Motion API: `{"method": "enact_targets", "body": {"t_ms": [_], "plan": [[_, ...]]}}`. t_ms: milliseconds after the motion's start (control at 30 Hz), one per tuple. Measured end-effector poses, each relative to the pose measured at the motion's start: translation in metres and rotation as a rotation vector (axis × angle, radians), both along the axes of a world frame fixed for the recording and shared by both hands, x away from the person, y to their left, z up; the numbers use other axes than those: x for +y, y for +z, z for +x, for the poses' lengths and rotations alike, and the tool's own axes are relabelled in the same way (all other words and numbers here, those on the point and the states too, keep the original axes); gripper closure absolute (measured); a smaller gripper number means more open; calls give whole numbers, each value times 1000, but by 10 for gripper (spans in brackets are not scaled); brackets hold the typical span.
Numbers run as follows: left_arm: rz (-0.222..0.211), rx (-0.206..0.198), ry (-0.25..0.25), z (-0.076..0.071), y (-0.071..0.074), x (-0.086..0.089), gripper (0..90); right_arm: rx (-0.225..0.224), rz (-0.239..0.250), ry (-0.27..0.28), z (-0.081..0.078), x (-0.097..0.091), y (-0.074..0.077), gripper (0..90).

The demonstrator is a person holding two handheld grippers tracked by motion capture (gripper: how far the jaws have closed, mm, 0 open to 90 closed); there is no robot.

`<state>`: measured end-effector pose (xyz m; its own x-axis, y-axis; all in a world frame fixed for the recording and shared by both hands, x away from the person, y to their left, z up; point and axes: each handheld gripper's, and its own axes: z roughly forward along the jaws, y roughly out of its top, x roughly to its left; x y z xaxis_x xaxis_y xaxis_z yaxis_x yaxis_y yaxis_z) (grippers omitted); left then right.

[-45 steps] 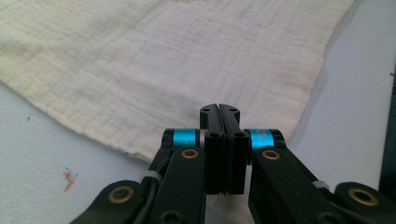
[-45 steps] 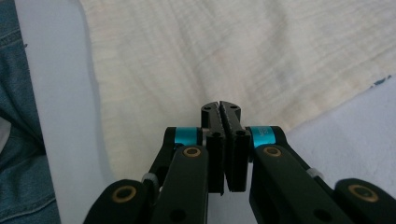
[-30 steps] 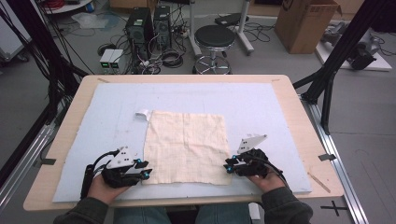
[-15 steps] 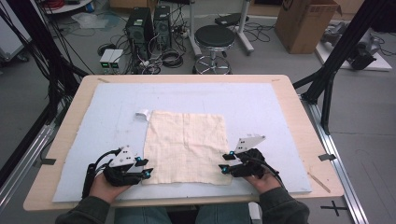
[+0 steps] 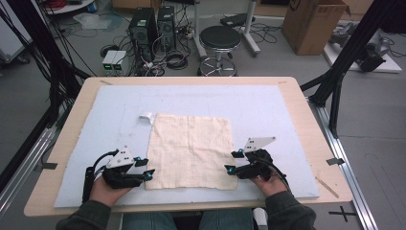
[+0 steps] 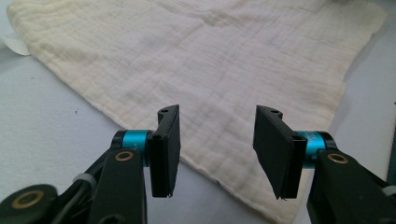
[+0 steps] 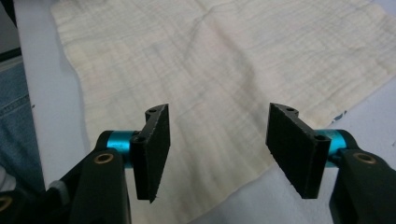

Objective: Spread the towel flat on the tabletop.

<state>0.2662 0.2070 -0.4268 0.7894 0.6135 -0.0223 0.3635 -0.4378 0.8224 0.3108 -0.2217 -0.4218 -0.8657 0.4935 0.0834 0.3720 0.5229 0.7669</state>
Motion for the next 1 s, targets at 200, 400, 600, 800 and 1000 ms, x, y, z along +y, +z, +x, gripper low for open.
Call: {"method": "enact_targets", "body": {"t_ms": [200, 400, 600, 800, 1000], "plan": [[-6, -3, 11, -1, 2, 0, 482, -8, 16, -18, 1, -1, 1, 333], [2, -8, 19, 0, 3, -1, 433, -39, 36, -42, 0, -4, 4, 287], [-2, -13, 28, 1, 4, -2, 384, -46, 31, -50, -1, -4, 3, 247], [-1, -18, 36, 1, 5, -2, 355, -54, 43, -59, -1, -5, 4, 228], [-1, -19, 35, 1, 5, -2, 346, -57, 43, -61, -1, -5, 4, 223]]}}
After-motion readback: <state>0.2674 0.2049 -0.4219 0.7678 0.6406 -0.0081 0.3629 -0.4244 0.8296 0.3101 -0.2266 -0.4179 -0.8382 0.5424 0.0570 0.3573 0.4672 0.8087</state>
